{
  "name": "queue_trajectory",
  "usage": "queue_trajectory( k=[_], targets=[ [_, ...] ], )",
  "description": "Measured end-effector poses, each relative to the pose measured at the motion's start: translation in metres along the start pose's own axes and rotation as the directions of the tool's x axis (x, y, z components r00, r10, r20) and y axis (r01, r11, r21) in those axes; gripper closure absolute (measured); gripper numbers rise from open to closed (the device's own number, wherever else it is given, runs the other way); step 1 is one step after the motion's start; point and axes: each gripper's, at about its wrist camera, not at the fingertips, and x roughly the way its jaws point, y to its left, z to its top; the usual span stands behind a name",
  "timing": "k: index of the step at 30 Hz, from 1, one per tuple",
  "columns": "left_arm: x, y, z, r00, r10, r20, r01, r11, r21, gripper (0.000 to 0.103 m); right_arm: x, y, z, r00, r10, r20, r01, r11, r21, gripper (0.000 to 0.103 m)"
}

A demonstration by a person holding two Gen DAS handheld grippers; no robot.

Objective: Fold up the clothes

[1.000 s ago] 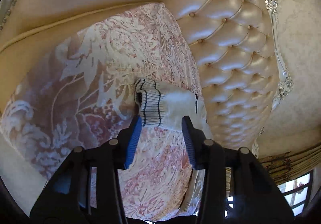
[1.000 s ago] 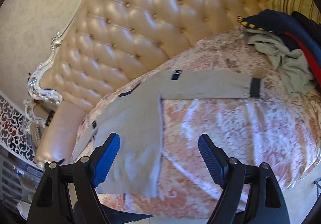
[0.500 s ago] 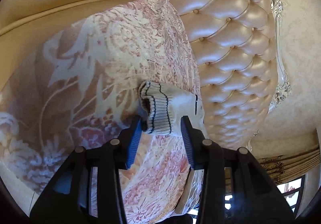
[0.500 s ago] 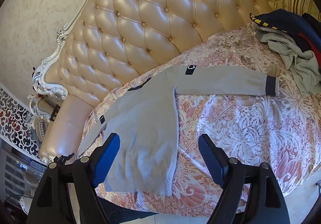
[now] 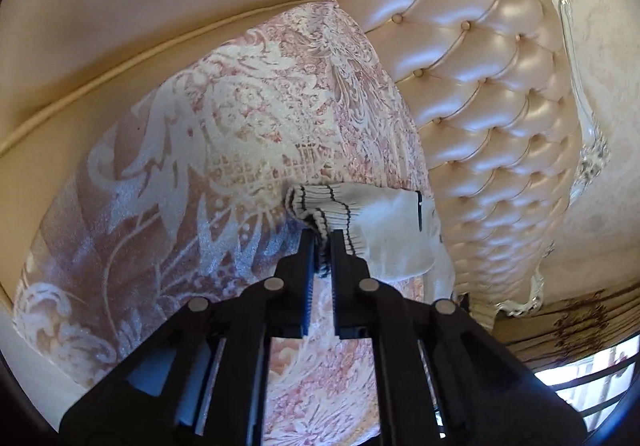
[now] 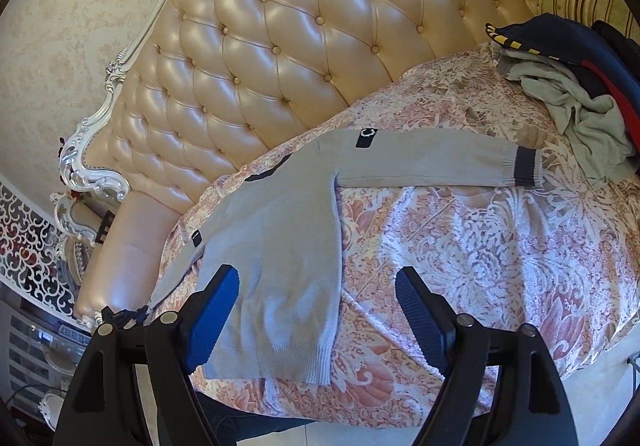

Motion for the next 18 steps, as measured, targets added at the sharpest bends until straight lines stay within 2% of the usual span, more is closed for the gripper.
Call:
queue_trajectory(
  k=[5, 9, 13, 18],
  targets=[
    [-0.01, -0.043, 0.002, 0.996, 0.086, 0.024, -0.089, 0.984, 0.157, 0.097, 0.008, 0.007, 0.0, 1.0, 0.018, -0.011, -0.018, 1.0, -0.014, 0.021],
    [-0.014, -0.099, 0.01, 0.989, 0.143, 0.038, -0.148, 0.948, 0.283, 0.097, 0.011, 0.005, 0.0, 0.999, 0.035, -0.013, -0.035, 0.999, -0.009, 0.021],
    [0.003, -0.175, 0.029, 0.973, 0.229, 0.033, -0.223, 0.892, 0.392, 0.097, 0.009, 0.001, 0.002, 0.999, 0.051, -0.004, -0.051, 0.999, -0.002, 0.021],
    [0.06, -0.262, 0.051, 0.932, 0.36, 0.035, -0.33, 0.804, 0.495, 0.097, 0.003, -0.009, 0.005, 0.998, 0.066, 0.01, -0.066, 0.998, 0.006, 0.021]
  ],
)
